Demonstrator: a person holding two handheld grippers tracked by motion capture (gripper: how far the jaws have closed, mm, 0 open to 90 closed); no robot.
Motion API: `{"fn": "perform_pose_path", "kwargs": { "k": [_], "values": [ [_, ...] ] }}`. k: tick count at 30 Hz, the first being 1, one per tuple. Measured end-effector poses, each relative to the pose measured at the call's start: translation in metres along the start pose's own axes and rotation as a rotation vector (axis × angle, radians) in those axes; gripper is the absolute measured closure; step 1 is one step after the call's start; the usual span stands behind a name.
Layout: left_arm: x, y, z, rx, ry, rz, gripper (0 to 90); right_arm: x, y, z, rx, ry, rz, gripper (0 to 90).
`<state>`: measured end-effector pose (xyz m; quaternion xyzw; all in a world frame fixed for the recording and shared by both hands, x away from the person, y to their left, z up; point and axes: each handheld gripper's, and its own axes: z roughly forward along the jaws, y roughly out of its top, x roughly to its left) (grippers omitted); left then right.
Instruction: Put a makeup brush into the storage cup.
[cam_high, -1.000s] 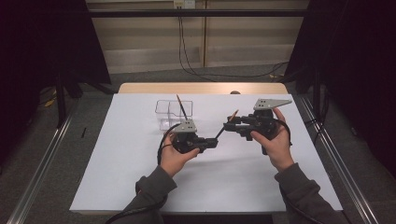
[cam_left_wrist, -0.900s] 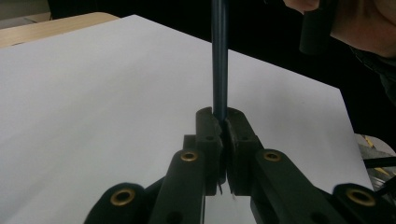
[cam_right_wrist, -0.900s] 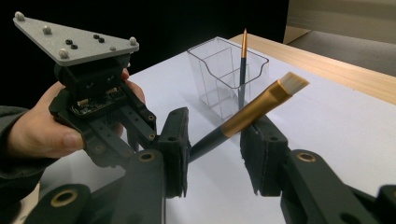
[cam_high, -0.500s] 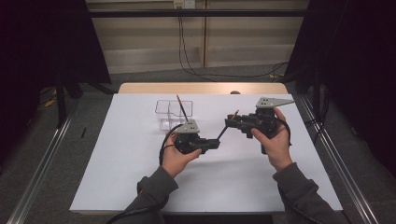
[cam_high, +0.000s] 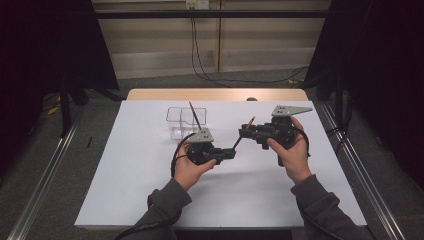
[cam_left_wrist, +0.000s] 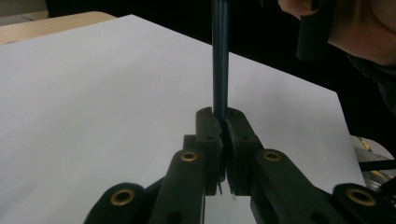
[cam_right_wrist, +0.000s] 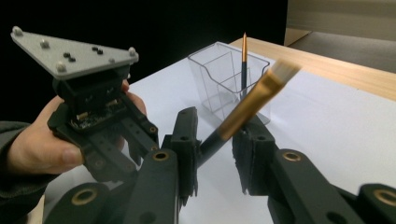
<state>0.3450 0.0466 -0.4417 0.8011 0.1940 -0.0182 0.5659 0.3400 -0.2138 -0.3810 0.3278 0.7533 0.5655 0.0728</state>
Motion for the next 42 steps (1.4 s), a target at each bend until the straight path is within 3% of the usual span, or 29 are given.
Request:
{"fn": "perform_pose_path", "kwargs": {
  "k": [13,34,42],
  "values": [
    [0.002,0.001,-0.002,-0.020,0.024,-0.028,85.7,0.002,-0.004,0.006,0.035,0.019,-0.005,74.6],
    [0.002,-0.001,0.005,-0.012,-0.003,-0.056,85.4,0.005,-0.005,0.011,0.023,0.045,0.023,79.4],
    [0.000,-0.002,0.008,-0.036,-0.013,-0.074,85.3,0.008,-0.004,0.013,0.010,0.054,0.029,82.2]
  ]
}}
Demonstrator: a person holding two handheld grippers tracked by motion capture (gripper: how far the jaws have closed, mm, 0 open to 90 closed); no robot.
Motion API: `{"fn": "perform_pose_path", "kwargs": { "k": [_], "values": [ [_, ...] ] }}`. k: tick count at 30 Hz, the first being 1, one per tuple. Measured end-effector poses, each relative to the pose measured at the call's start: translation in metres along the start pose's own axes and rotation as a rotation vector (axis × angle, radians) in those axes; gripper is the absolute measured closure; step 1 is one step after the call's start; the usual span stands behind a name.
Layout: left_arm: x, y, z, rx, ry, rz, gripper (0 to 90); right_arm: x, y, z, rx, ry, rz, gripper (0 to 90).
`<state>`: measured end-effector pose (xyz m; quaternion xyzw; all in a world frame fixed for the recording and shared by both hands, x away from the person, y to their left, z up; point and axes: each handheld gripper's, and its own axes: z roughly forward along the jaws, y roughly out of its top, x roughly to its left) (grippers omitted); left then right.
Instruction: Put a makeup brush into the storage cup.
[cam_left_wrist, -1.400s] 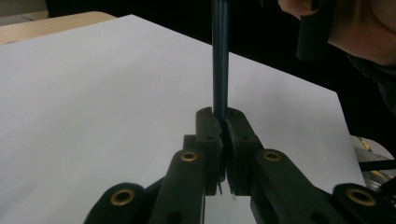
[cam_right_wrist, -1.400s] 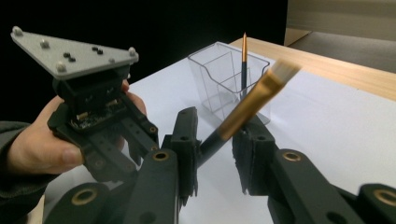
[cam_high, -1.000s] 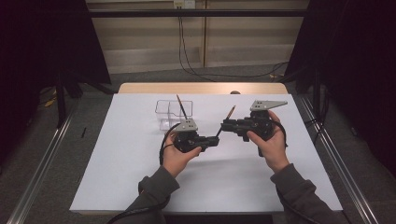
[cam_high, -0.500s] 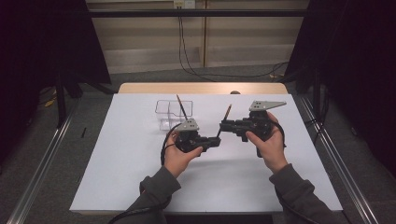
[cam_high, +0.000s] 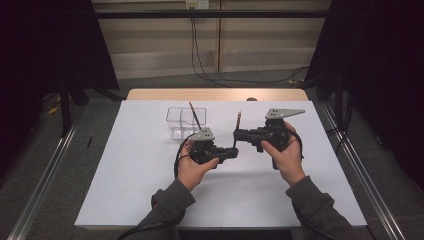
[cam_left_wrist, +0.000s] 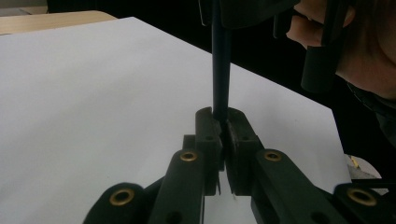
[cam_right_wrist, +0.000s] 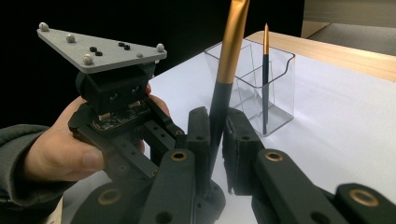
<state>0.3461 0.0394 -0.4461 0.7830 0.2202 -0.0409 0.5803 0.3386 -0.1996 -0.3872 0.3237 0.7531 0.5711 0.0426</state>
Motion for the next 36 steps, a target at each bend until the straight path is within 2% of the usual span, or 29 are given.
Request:
{"fn": "perform_pose_path", "kwargs": {
  "k": [10,14,17,20,22,27,30,33,36],
  "values": [
    [0.001,-0.002,0.002,-0.004,-0.015,-0.004,84.7,0.001,0.000,0.000,0.000,0.010,0.007,83.8],
    [0.002,-0.002,0.001,-0.013,-0.034,-0.009,82.6,0.001,0.000,-0.001,-0.005,0.016,0.005,83.9],
    [0.001,-0.002,0.001,-0.024,-0.044,-0.017,78.9,0.000,0.000,-0.002,-0.008,0.012,0.007,83.9],
    [0.001,-0.001,0.000,-0.035,-0.061,-0.009,74.5,-0.001,0.000,-0.005,-0.019,0.010,0.013,83.9],
    [0.001,-0.001,-0.001,-0.039,-0.051,-0.007,71.3,-0.003,0.000,-0.007,-0.024,0.007,0.014,83.9],
    [0.003,0.001,-0.004,-0.060,-0.073,0.002,57.6,-0.005,-0.002,-0.010,-0.024,-0.006,0.014,84.0],
    [0.002,0.003,-0.006,-0.062,-0.060,0.035,51.7,-0.007,-0.003,-0.012,-0.028,-0.011,0.017,84.0],
    [0.002,0.005,-0.008,-0.077,-0.063,0.027,47.6,-0.009,-0.004,-0.014,-0.026,-0.013,0.018,84.0],
    [0.003,0.008,-0.011,-0.093,-0.043,0.023,42.8,-0.010,-0.006,-0.014,-0.026,-0.013,0.019,83.9]
  ]
}}
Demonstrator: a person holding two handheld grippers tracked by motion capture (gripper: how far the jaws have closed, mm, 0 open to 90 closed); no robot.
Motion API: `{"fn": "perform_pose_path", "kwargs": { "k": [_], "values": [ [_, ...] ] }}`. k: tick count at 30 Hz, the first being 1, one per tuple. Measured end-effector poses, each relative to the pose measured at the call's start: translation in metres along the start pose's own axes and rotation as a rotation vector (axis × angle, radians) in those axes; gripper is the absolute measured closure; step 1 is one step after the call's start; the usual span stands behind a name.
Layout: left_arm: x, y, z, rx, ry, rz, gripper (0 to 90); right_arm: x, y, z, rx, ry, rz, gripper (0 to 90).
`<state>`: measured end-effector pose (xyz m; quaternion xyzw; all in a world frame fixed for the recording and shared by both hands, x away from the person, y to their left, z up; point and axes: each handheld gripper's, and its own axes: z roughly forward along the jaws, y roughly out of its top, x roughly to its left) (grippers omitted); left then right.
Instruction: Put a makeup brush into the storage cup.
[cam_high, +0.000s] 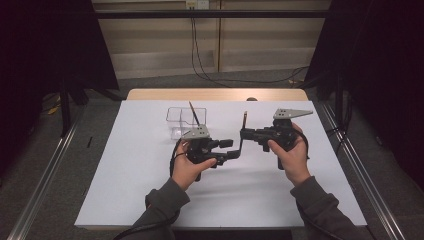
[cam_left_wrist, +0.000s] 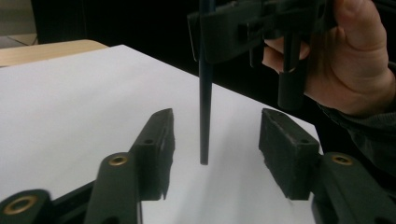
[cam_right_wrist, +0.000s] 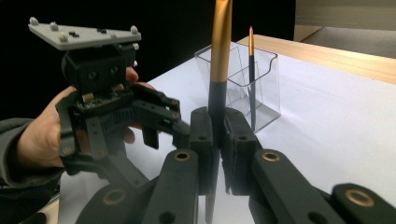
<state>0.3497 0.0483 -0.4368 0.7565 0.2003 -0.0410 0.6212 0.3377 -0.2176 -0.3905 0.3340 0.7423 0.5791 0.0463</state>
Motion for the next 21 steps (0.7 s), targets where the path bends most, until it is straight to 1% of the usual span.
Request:
{"fn": "perform_pose_path", "kwargs": {
  "k": [2,5,7,9,13,14,18,20,21],
  "values": [
    [0.001,0.002,-0.003,-0.002,-0.001,0.004,40.9,0.000,-0.001,0.000,0.000,0.003,-0.004,84.0],
    [0.002,0.007,-0.006,-0.024,0.010,0.002,36.5,-0.001,-0.002,0.001,0.003,0.005,-0.004,84.0],
    [0.003,0.010,-0.007,-0.033,0.009,0.001,33.6,-0.001,-0.003,0.001,0.003,0.006,-0.003,84.0],
    [0.002,0.013,-0.007,-0.040,0.029,0.002,28.2,-0.001,-0.003,0.002,0.002,0.009,-0.005,84.0],
    [0.003,0.018,-0.009,-0.054,0.029,-0.011,22.9,0.001,-0.003,0.002,0.001,0.011,-0.008,84.0],
    [0.003,0.020,-0.009,-0.052,0.040,-0.009,21.3,0.001,-0.003,0.003,0.000,0.012,-0.010,84.0],
    [0.004,0.024,-0.009,-0.071,0.047,-0.013,18.4,0.002,-0.003,0.003,-0.004,0.021,-0.011,84.0],
    [0.004,0.026,-0.009,-0.072,0.051,-0.002,16.7,0.002,-0.004,0.003,-0.003,0.021,-0.013,84.0],
    [0.004,0.027,-0.009,-0.076,0.054,-0.002,16.1,0.003,-0.005,0.003,-0.003,0.020,-0.011,84.0]
  ]
}}
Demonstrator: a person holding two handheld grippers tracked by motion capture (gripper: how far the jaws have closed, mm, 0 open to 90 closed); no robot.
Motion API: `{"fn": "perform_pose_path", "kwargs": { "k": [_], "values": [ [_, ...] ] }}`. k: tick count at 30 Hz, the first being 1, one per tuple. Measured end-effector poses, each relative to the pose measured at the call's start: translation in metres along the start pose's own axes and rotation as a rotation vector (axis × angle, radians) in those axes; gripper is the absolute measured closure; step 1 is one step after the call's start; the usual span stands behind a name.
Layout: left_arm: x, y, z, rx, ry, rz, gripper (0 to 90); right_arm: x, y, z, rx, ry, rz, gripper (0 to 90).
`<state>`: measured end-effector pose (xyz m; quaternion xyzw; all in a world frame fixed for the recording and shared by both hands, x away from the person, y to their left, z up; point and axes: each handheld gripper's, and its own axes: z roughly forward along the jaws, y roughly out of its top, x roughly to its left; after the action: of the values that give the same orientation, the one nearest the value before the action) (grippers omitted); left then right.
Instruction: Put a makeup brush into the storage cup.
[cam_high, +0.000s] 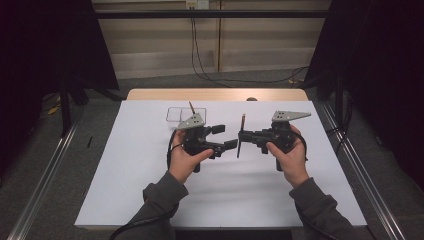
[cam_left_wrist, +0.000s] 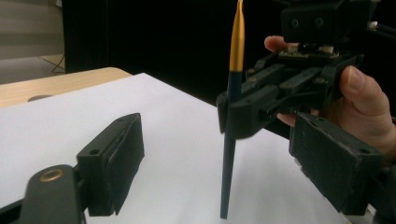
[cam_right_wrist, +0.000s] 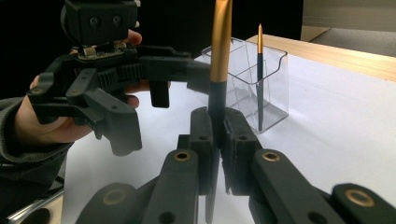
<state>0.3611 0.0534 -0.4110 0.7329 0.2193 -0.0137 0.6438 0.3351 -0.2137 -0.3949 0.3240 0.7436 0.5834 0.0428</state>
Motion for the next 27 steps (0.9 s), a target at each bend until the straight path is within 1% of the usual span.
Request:
{"fn": "perform_pose_path", "kwargs": {
  "k": [2,3,5,6,7,10,11,17,21,24,25,26,27],
  "values": [
    [0.001,0.003,0.000,0.000,0.001,0.013,14.7,0.000,0.000,0.000,0.000,0.007,-0.001,83.9],
    [0.001,0.004,0.000,-0.001,0.001,0.011,14.0,0.001,0.000,0.001,-0.001,0.007,-0.005,84.0],
    [0.000,0.006,0.001,-0.012,0.014,0.007,12.6,0.001,0.000,0.001,0.001,0.013,-0.007,84.0],
    [0.001,0.008,0.000,-0.005,0.009,0.017,12.0,0.002,0.000,0.001,0.000,0.010,-0.009,84.0],
    [0.001,0.009,0.001,-0.011,0.011,0.009,11.9,0.002,0.000,0.001,0.000,0.013,-0.009,84.0],
    [0.001,0.012,0.002,-0.011,0.010,0.016,11.4,0.002,0.000,0.002,-0.001,0.014,-0.009,84.0],
    [0.000,0.013,0.003,-0.015,0.009,0.010,11.4,0.002,0.001,0.002,0.000,0.017,-0.011,84.0],
    [-0.001,0.018,0.005,-0.013,0.005,0.027,10.6,0.004,0.001,0.004,0.002,0.022,-0.015,84.0],
    [-0.002,0.020,0.007,-0.019,0.004,0.023,10.6,0.005,0.000,0.005,0.004,0.027,-0.020,84.0],
    [-0.001,0.022,0.008,-0.012,0.002,0.026,10.5,0.005,0.001,0.006,0.003,0.028,-0.021,83.9],
    [-0.002,0.022,0.009,-0.020,0.005,0.018,10.5,0.005,0.001,0.006,0.004,0.028,-0.021,84.0],
    [-0.001,0.022,0.009,-0.015,0.003,0.027,10.7,0.006,0.001,0.006,0.006,0.025,-0.023,84.0],
    [-0.001,0.023,0.009,-0.018,0.004,0.022,11.0,0.006,0.001,0.006,0.005,0.027,-0.023,84.0]
  ]
}}
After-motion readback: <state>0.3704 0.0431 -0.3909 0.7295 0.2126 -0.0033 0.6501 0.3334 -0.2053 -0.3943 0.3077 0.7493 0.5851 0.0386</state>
